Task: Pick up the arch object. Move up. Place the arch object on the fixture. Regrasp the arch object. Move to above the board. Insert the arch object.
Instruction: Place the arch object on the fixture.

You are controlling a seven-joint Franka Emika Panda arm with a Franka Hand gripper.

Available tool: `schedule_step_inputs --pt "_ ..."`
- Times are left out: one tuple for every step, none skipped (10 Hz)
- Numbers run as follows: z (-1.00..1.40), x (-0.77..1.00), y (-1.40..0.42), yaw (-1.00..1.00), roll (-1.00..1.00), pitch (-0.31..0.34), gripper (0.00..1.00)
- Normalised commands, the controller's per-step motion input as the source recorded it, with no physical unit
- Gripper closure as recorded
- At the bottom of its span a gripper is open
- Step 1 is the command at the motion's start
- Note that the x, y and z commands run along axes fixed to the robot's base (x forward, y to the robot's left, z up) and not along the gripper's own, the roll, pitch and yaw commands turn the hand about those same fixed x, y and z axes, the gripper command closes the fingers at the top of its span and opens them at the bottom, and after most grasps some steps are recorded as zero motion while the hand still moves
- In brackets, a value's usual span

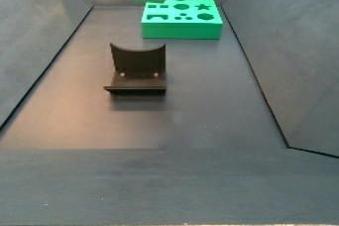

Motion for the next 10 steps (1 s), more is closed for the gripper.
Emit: schedule_step_inputs --pt "-0.13 0.44 0.71 0.31 -1.0 0.086 1.0" --pt "-0.08 0.34 0.56 0.25 -1.0 0.109 1.0" --pt "-0.04 0.27 0.39 0.23 -1.0 0.149 1.0" --pt "-0.01 0.19 0.17 0.18 -1.0 0.204 1.0" --pt "-0.02 0.16 0.1 0.16 -1.0 0.229 1.0" --pt "-0.02 0.09 0.07 0.09 -0.89 0.251 1.0" --pt "-0.01 0.07 0.06 0.01 -0.71 0.233 1.0" --pt "-0.01 0.07 0.05 -0.06 -0.47 0.2 1.0" --pt "-0.01 0.08 0.05 -0.08 -0.36 0.186 1.0" --pt "-0.01 0.08 0.04 -0.1 -0.22 0.155 1.0"
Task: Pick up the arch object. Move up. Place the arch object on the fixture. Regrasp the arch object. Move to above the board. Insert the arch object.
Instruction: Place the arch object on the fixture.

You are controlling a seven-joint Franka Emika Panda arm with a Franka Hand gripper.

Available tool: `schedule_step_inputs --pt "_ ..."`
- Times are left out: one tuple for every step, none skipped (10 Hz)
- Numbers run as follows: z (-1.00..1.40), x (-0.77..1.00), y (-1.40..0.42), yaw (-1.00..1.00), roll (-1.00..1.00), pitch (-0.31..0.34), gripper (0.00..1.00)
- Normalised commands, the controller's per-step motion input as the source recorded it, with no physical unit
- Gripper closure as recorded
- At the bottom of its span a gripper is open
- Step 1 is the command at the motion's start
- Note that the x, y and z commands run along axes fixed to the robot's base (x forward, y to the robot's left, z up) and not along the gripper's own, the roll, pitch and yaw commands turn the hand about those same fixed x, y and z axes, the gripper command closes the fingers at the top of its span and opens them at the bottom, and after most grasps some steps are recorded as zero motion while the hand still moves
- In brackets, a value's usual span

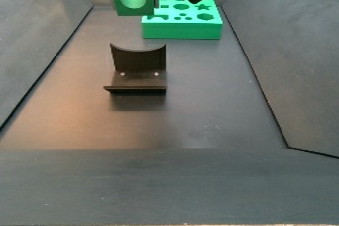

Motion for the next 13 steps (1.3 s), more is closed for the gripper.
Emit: schedule_step_inputs --pt "-1.0 0.1 0.06 -0.18 -1.0 0.009 1.0" --pt "-1.0 0.11 0.07 -0.19 -1.0 -0.01 1.0" --pt "-1.0 0.11 0.08 -0.18 -1.0 0.003 1.0" --pt "-1.0 0.13 0.08 -0.18 -1.0 0.015 1.0" --pt "-1.0 0.14 0.08 -0.18 -1.0 0.017 1.0" --pt "-1.0 0.14 0.09 -0.18 -0.98 0.009 1.0" --pt "-1.0 0.15 0.1 -0.16 -0.81 0.001 1.0" --pt "-1.0 0.16 0.1 -0.13 -0.64 -0.002 1.0" --pt "-1.0 0.17 0.11 -0.11 -0.41 0.001 1.0" --pt "-1.0 0.18 0.11 -0.09 -0.28 0.007 1.0" --pt "-1.0 0.19 0.11 -0.08 -0.21 0.007 1.0" --pt "-0.87 0.16 0.11 -0.08 -0.18 0.009 1.0" --pt "-0.63 0.13 0.08 -0.07 -0.16 0.009 1.0"
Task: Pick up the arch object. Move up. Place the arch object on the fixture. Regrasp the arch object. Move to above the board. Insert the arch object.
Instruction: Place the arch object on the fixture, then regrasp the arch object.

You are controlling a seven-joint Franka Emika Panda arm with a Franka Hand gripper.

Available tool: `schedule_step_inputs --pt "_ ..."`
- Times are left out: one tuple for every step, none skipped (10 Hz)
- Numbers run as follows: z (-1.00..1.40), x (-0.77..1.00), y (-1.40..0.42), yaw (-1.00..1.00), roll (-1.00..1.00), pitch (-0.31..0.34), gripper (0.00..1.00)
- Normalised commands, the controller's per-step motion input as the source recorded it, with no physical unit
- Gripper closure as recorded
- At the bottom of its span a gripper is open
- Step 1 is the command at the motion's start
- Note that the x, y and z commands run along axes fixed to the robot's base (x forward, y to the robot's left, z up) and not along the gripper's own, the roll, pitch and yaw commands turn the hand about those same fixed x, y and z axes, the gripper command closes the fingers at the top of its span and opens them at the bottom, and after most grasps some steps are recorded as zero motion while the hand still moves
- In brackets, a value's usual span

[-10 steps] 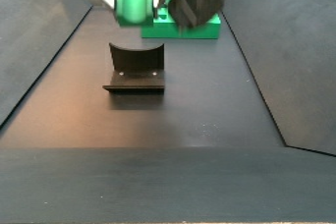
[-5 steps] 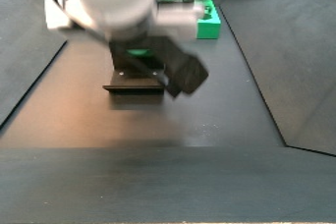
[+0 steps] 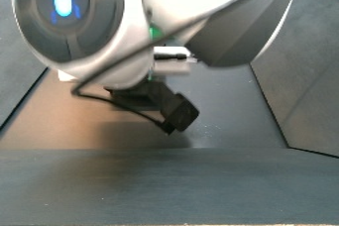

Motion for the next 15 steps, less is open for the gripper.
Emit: schedule_step_inputs --pt "-0.47 0.11 0.07 -0.07 -0.15 0.006 1.0" --pt "-0.41 0.08 0.06 -0.06 -0.12 0.007 1.0" --pt "-0.17 0.0 -0.5 0.0 0.0 0.0 1.0" --pt "0.0 0.0 0.0 0.0 0.0 0.0 0.0" --pt "1.0 0.0 0.0 -0.02 0.03 -0.059 0.0" --pt "1.0 -0.01 0.0 -0.01 0.03 -0.052 0.0" --pt "1.0 -0.03 -0.01 0.02 0.05 -0.034 0.0" --pt "1.0 -0.03 -0.01 0.03 0.06 -0.015 0.0" --pt "1.0 -0.04 -0.01 0.04 0.07 0.01 0.0" --pt "0.93 -0.04 0.0 0.04 0.06 0.034 0.0" --pt "0.7 -0.03 0.0 0.03 0.06 0.066 0.0" --pt "0.53 -0.03 0.0 0.02 0.05 0.083 0.0" --pt "0.29 -0.03 0.0 0.0 0.04 0.093 0.0" --pt "1.0 -0.08 -0.91 0.03 1.0 0.076 0.0" --pt "1.0 -0.08 -0.97 0.03 1.0 0.075 0.0"
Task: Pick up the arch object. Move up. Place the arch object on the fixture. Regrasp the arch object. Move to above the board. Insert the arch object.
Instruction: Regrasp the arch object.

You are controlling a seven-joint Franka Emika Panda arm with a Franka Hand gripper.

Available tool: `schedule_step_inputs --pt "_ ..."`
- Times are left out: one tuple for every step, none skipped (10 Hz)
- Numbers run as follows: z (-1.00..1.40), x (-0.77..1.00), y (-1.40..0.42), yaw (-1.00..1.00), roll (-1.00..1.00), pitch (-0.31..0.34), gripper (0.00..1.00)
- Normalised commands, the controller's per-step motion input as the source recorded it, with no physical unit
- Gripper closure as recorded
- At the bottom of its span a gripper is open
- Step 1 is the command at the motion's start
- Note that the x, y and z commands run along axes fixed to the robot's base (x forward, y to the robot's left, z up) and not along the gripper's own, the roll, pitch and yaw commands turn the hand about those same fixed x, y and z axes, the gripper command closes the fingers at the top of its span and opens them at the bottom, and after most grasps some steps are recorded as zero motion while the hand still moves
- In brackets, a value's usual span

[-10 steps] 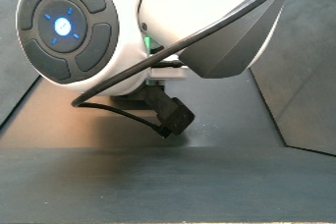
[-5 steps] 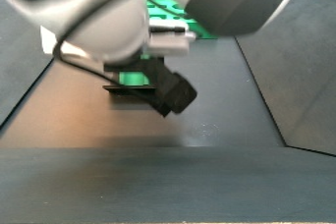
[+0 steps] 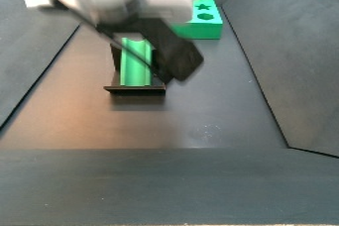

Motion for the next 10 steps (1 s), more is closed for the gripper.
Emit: schedule_step_inputs --pt "1.0 -0.11 -1.0 0.03 1.0 0.063 0.0" --pt "0.93 -0.14 -0.98 0.02 1.0 0.053 0.0" --pt "0.73 -0.11 -0.82 0.02 1.0 0.05 0.0" --pt "0.52 -0.07 -0.65 0.02 1.0 0.048 0.0" --pt "0.29 -0.05 -0.47 0.02 1.0 0.048 0.0" --pt "0.08 -0.04 -0.28 0.02 1.0 0.045 0.0" --pt "0.02 -0.02 -0.05 0.02 1.0 0.044 0.0" --pt "0.03 -0.02 0.0 0.02 1.0 0.043 0.0" --pt "0.02 -0.03 -0.02 0.02 1.0 0.039 0.0" --pt "0.01 -0.03 -0.03 0.03 1.0 0.033 0.0"
